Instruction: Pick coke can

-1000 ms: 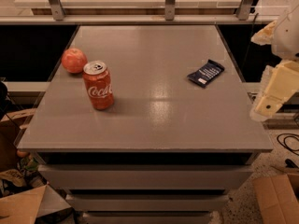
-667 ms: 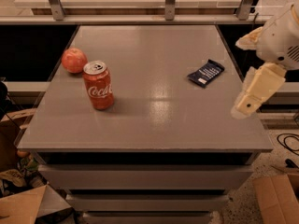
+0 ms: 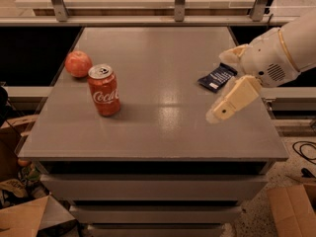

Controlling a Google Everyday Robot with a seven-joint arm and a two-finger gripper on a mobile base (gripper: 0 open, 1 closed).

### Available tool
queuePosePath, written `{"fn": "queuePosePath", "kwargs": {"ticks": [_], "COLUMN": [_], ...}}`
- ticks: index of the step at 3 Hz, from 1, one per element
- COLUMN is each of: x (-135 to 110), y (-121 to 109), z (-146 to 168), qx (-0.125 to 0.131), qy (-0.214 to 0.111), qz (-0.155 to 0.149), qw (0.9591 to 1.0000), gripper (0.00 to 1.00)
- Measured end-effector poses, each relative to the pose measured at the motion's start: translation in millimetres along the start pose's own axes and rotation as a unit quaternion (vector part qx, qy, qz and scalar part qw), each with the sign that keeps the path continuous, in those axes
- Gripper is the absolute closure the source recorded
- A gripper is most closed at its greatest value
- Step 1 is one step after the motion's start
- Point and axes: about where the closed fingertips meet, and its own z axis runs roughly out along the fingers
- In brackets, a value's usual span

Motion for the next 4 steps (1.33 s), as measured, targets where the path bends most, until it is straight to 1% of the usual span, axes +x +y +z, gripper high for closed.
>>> {"fn": "queuePosePath", "kwargs": {"ticks": [1, 2, 3, 4], "x": [0.2, -1.2, -9.7, -24.7], "y": [0.1, 3.2, 3.6, 5.0], "z": [0.0, 18.4, 52.8, 89.3], "qx": [0.0, -0.014, -0.036, -0.045], "qy": [0.001, -0.022, -0.069, -0.13], "qz": [0.0, 0.002, 0.0, -0.003], "qw": [1.0, 0.9997, 0.997, 0.9905], "gripper": [0.0, 0.0, 0.0, 0.0]}}
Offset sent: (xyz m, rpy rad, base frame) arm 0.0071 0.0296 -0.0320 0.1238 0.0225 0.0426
